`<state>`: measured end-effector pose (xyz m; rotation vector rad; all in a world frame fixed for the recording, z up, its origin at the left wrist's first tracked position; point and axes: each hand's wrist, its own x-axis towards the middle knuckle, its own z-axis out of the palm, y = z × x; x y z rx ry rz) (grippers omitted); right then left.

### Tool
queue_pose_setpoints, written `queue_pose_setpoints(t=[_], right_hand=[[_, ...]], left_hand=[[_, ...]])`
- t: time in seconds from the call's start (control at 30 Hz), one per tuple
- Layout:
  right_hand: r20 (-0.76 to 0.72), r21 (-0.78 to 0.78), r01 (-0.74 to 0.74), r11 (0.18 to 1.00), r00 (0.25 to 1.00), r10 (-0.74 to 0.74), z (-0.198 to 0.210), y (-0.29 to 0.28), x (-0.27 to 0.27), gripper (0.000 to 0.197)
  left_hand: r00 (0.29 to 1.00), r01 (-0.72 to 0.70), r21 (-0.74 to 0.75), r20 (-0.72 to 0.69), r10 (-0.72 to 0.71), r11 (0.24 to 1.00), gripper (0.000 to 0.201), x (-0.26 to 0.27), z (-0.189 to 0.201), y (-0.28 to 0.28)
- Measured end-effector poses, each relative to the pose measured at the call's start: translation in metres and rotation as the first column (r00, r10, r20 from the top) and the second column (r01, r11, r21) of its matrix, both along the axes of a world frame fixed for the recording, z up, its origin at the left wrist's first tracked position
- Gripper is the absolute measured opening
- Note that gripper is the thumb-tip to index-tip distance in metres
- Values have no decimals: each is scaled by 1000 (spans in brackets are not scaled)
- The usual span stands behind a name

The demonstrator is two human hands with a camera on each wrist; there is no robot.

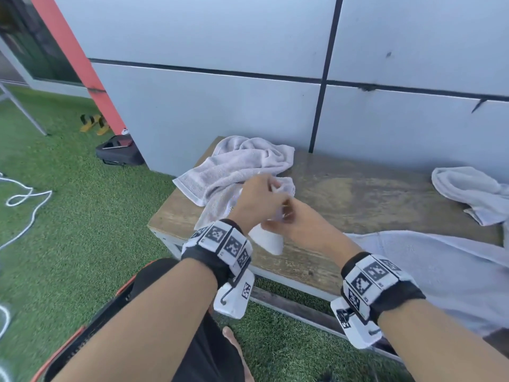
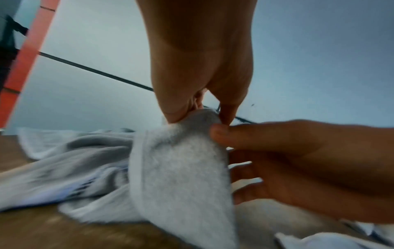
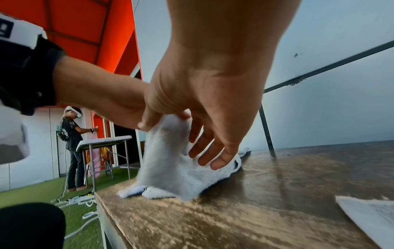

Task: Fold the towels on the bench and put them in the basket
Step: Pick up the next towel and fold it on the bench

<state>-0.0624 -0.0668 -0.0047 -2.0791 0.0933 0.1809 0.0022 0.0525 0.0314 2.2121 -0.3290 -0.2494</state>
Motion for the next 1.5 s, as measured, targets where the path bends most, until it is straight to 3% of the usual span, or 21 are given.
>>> queue_pose_setpoints(t=[0.03, 0.13, 0.2, 0.27, 0.33, 0.4, 0.5, 0.63, 0.77, 0.83, 0.93, 1.0, 1.07, 1.13, 1.17, 1.2, 1.27, 1.33, 1.37, 1.5], right_hand=[[38, 61, 14, 998, 999, -16, 5, 1, 0, 62], [168, 67, 163, 984, 971, -172, 28, -16, -9, 15], [213, 16, 277, 961, 938, -274, 40, -37, -19, 21], [207, 66, 339, 938, 915, -346, 55, -55, -33, 29], [202, 105, 373, 922, 900, -387, 71, -70, -45, 30], [208, 127, 410, 903, 879, -429, 88, -82, -57, 29], [211, 163, 474, 865, 840, -500, 107, -103, -73, 34], [247, 209, 601, 771, 731, -637, 125, -130, -94, 33], [234, 354, 705, 615, 569, -788, 136, -163, -112, 26], [256, 262, 733, 628, 574, -778, 135, -176, -118, 25], [291, -43, 723, 689, 669, -684, 129, -178, -126, 43], [355, -181, 614, 769, 770, -531, 123, -166, -130, 60], [356, -269, 413, 870, 882, -309, 116, -148, -128, 66], [300, -357, 251, 900, 943, -144, 111, -132, -118, 56], [296, -448, 229, 864, 950, -99, 110, -127, -112, 41], [323, -543, 244, 804, 944, -68, 111, -124, -107, 24], [395, -608, 331, 722, 914, -86, 114, -125, -101, 15], [474, -526, 422, 738, 866, -157, 122, -130, -98, 6], [515, -481, 463, 744, 836, -188, 129, -132, -96, 8], [632, -301, 613, 731, 702, -328, 154, -141, -89, 25]], left_hand=[[1000, 31, -56, 1, -31, 998, 15, -5, 10, -12], [997, 51, -265, -50, -67, 963, 17, -14, 32, -30], [993, 96, -304, -43, -114, 948, 26, -18, 34, -30], [971, 239, -41, 27, -238, 970, 49, -17, 21, -31], [926, 372, 233, -31, -376, 899, 68, -24, 5, -32], [922, 383, 270, -54, -383, 883, 55, -31, -9, -36], [946, 321, 135, -6, -323, 937, 26, -41, -3, -44], [956, 266, 137, 90, -279, 954, 13, -48, 11, -47], [972, 152, 85, 168, -164, 985, 25, -47, 16, -34], [974, 126, 55, 183, -134, 990, 35, -51, 23, -31], [967, 140, -21, 216, -132, 990, 30, -63, 43, -38], [943, 229, -45, 260, -210, 972, 19, -72, 59, -51], [892, 362, -21, 297, -340, 932, 14, -80, 73, -68], [830, 484, -10, 320, -456, 875, 15, -89, 83, -85], [809, 516, -16, 338, -480, 857, 15, -91, 87, -90], [804, 521, -27, 351, -480, 853, 15, -92, 89, -93], [803, 508, -21, 372, -465, 861, 13, -88, 90, -94], [789, 480, 91, 390, -475, 872, 10, -80, 82, -90], [783, 461, 144, 397, -478, 876, 4, -73, 76, -87], [908, 278, 158, 280, -312, 948, 39, -51, 54, -73]])
